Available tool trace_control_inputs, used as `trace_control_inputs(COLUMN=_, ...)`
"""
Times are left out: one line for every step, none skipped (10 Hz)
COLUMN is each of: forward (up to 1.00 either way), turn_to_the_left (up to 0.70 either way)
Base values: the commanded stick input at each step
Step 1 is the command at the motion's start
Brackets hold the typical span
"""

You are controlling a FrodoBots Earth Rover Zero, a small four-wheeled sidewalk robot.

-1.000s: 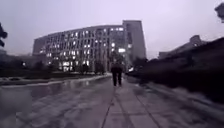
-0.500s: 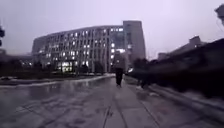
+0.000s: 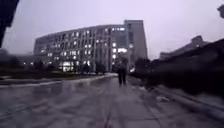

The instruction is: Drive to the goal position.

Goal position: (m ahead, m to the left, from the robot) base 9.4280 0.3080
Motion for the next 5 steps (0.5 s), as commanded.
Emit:
trace_control_inputs(forward=1.00, turn_to_the_left=0.00)
trace_control_inputs(forward=1.00, turn_to_the_left=0.00)
trace_control_inputs(forward=1.00, turn_to_the_left=0.00)
trace_control_inputs(forward=1.00, turn_to_the_left=0.00)
trace_control_inputs(forward=1.00, turn_to_the_left=0.00)
